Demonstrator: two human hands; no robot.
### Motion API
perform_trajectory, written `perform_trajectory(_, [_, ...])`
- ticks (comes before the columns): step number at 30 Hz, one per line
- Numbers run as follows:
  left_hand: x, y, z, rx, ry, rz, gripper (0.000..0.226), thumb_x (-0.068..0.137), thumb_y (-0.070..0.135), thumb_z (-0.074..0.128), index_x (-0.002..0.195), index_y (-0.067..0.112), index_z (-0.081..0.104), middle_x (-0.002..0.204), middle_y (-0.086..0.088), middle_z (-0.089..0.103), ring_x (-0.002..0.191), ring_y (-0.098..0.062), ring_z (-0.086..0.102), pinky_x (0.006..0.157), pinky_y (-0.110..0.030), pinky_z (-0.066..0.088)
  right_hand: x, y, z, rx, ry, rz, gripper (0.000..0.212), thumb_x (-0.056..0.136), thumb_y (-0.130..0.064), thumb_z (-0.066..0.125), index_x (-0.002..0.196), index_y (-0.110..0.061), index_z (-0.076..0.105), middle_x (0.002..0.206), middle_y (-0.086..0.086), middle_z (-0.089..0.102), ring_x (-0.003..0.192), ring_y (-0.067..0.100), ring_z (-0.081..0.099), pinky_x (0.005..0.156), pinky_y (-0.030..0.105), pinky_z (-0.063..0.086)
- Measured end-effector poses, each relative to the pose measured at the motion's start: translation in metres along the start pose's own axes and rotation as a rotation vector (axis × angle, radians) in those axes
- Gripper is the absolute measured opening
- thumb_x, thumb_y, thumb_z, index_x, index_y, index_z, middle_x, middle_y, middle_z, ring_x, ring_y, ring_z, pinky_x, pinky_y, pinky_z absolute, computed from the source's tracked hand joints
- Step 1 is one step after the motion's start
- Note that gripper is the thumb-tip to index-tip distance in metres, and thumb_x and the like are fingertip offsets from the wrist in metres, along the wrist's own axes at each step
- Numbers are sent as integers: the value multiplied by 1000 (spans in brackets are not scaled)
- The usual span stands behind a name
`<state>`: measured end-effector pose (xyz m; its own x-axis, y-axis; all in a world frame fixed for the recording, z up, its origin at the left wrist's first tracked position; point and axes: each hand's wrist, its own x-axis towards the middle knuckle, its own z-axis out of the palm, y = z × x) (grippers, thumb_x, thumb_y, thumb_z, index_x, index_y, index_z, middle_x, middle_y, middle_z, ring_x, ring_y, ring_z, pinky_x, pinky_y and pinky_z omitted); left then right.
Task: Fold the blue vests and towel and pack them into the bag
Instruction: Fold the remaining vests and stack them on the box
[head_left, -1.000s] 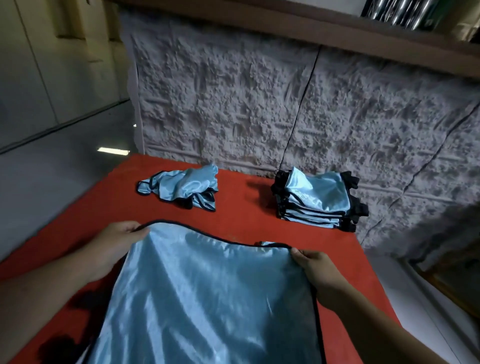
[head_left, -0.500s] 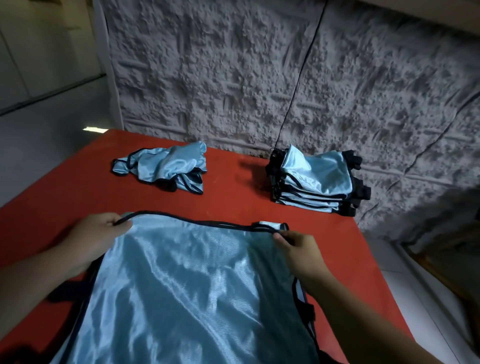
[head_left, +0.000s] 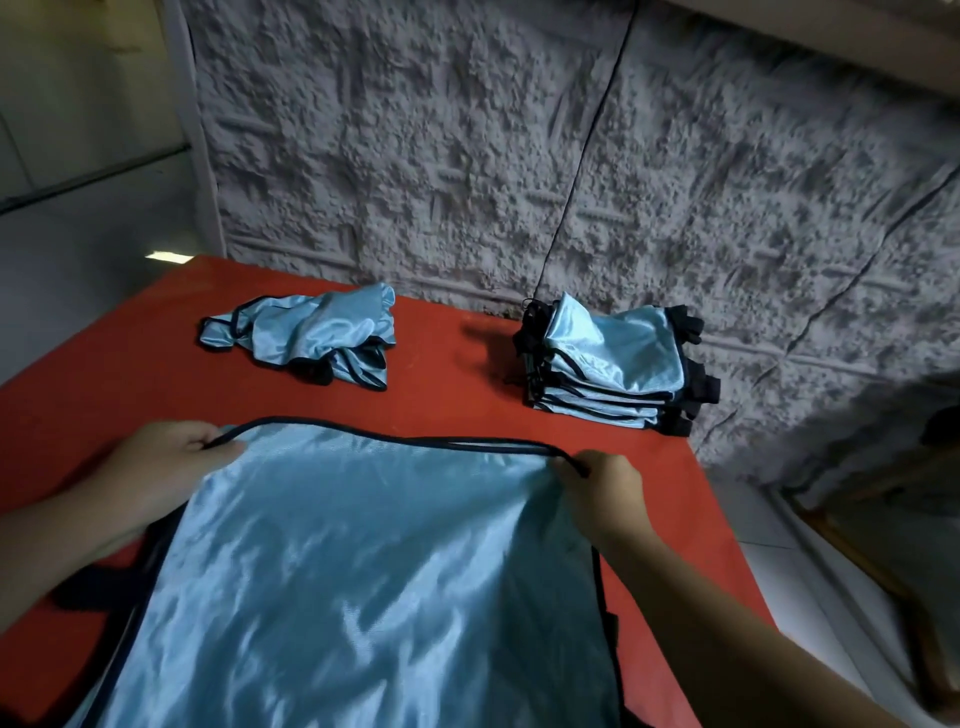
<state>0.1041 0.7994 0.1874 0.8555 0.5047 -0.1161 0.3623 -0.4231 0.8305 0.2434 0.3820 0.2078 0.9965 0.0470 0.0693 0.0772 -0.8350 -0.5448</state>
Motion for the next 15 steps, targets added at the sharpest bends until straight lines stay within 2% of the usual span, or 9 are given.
perform_trajectory(3, [1, 11, -4, 80, 19, 34, 29, 88, 20, 76, 66, 3, 68, 57, -17, 53, 55, -21, 48, 59, -30, 33, 18, -7, 1, -4, -16, 42, 47, 92, -37, 69, 56, -11, 53, 48, 1, 51, 47, 13, 47, 45, 22, 32])
perform_trajectory(5, [3, 14, -5, 112, 51, 56, 22, 88, 16, 76, 68, 6, 71, 64, -23, 60, 58, -23, 50, 59, -30, 35, 30, -12, 6, -7, -19, 59, 46, 90, -39, 70, 58, -9, 57, 47, 2, 55, 49, 16, 54, 44, 26, 35])
perform_trajectory(7, [9, 14, -5, 136, 78, 70, 18, 88, 16, 76, 71, 10, 73, 67, -21, 65, 57, -24, 53, 59, -30, 38, 41, -16, 10, -27, -33, 55, 45, 89, -41, 71, 59, -10, 59, 50, 3, 58, 51, 17, 56, 46, 26, 35])
perform_trajectory(11, [20, 8, 3, 261, 99, 85, 26, 89, 22, 75, 66, 12, 67, 55, -8, 63, 52, -27, 59, 57, -33, 46, 56, -13, 17, -153, -80, 68, 49, 92, -51, 63, 62, -12, 59, 60, 4, 63, 60, 22, 61, 52, 28, 39])
perform_trajectory(13, [22, 5, 6, 357, 110, 85, 35, 92, 30, 71, 62, 12, 63, 48, -3, 60, 50, -26, 60, 54, -32, 44, 58, -10, 21, -268, -91, 71, 53, 94, -58, 56, 68, -12, 60, 64, 4, 64, 64, 25, 62, 56, 30, 43])
perform_trajectory(15, [22, 3, 4, 455, 117, 50, 37, 93, 37, 67, 64, 15, 63, 49, 1, 62, 53, -22, 61, 53, -29, 42, 57, -5, 25, -378, -81, 70, 56, 96, -62, 49, 75, -12, 59, 70, 5, 62, 70, 29, 62, 63, 34, 47])
